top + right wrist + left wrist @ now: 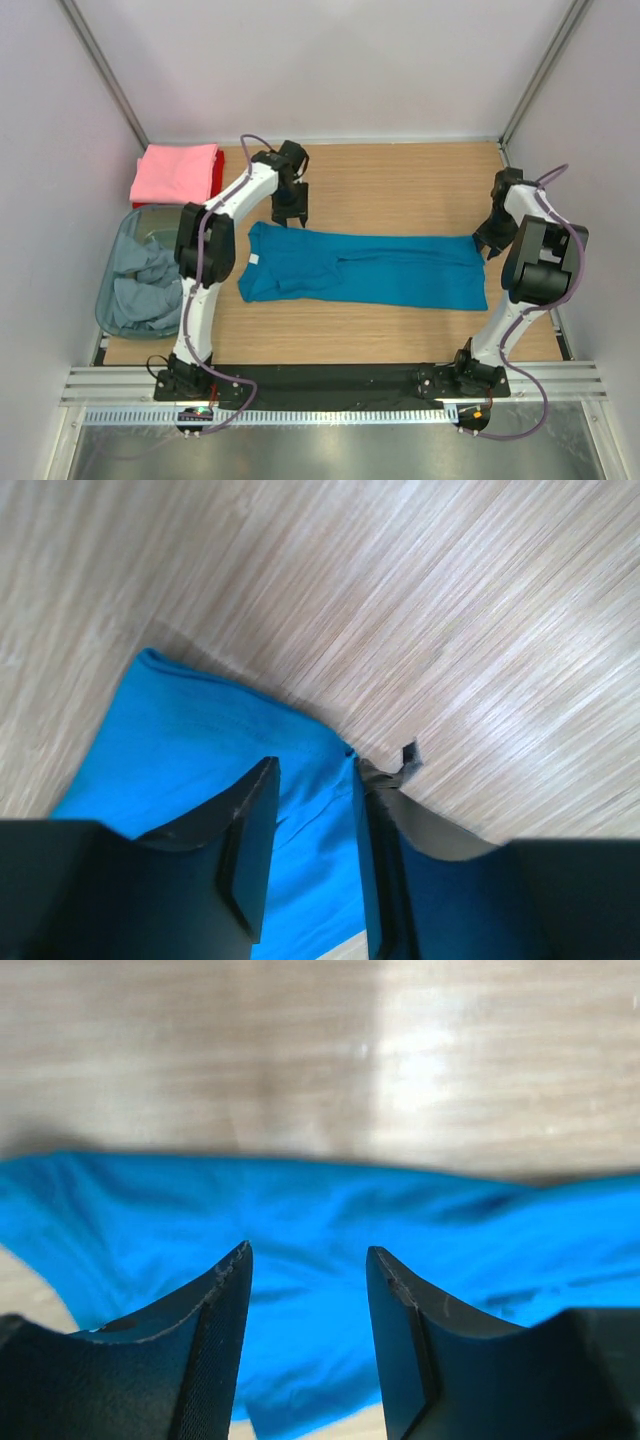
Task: Fold and stack the t-shirts
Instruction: Fold the tshirt
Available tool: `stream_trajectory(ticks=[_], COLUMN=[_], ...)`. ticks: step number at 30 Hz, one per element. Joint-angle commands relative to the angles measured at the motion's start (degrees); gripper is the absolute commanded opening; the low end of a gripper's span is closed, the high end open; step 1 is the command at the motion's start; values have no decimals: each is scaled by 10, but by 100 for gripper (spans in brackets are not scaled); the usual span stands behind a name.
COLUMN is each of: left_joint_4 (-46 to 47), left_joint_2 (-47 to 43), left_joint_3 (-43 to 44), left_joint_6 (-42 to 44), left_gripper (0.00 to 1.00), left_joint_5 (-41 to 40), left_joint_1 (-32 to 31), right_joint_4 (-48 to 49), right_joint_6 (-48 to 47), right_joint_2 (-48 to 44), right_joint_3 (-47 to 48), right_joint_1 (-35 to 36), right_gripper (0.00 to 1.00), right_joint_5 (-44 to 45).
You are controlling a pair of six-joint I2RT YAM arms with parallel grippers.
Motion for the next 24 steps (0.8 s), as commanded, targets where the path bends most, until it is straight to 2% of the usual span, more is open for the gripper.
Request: stream_trajectory(ticks=[1, 5, 11, 15, 21, 23, 24], left_joint_4=[-21, 0, 12, 17, 16, 63, 79], left_joint_2=[-102, -136, -77, -20, 107, 144, 184], left_joint_3=[-48, -174, -176, -127, 43, 110, 141], left_joint_6=[-19, -43, -55, -58, -42, -45, -52], left_gripper=[52, 52, 48, 48, 49, 51, 51], left_joint_5=[-3, -21, -54, -63, -95, -74, -38], left_joint_1=[-3, -3, -3, -2, 8, 13, 20], right_joint_4=[-28, -25, -24, -14, 9, 18, 21], right_joint_6=[-4, -5, 7, 17, 55, 64, 69], right_joint_2=[-47, -54, -65, -93, -148, -173, -179], right_joint_3=[31, 34, 58, 68, 46, 23, 15], right_joint_1=[-1, -1, -1, -1, -1, 2, 2], right_gripper=[43, 53, 61, 65, 70, 72, 72], right_joint_5=[-8, -25, -64, -91, -134, -164, -171])
